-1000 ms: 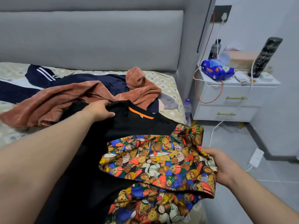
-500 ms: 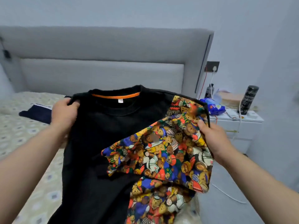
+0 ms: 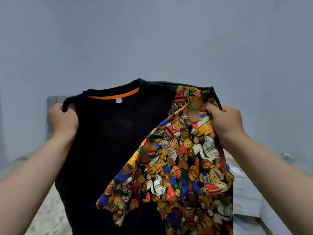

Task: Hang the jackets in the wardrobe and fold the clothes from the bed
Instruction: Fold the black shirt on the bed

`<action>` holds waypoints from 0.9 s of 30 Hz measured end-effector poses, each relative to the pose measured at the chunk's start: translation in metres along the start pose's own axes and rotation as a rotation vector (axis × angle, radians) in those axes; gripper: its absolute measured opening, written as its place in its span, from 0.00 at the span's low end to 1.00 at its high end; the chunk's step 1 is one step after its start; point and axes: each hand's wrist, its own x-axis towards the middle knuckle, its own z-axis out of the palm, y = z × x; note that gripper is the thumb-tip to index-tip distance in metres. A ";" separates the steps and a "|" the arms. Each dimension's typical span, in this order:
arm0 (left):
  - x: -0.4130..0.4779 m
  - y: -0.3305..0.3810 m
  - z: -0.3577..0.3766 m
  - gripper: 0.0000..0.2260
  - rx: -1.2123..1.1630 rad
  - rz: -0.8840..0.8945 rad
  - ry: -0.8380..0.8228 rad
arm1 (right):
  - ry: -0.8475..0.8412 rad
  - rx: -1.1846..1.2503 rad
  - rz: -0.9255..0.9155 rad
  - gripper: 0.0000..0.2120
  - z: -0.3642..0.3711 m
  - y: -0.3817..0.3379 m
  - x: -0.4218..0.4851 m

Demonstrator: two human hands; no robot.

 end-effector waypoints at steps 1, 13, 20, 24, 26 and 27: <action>0.006 0.008 -0.013 0.12 -0.004 0.015 0.030 | -0.014 0.017 -0.004 0.12 -0.003 -0.017 -0.006; 0.023 0.074 -0.086 0.14 -0.170 0.229 0.118 | -0.024 0.041 -0.068 0.03 -0.019 -0.089 -0.039; 0.031 0.074 -0.065 0.16 0.094 0.296 -0.081 | -0.067 -0.035 0.165 0.06 -0.024 -0.054 -0.016; 0.021 0.033 -0.011 0.13 0.412 0.275 -0.359 | -0.158 -0.118 0.513 0.08 -0.022 0.000 -0.003; 0.004 -0.001 0.020 0.12 0.483 0.255 -0.460 | -0.204 -0.193 0.607 0.09 -0.018 0.042 -0.002; -0.009 -0.020 0.035 0.12 0.511 0.248 -0.493 | -0.225 -0.217 0.641 0.09 -0.016 0.066 -0.004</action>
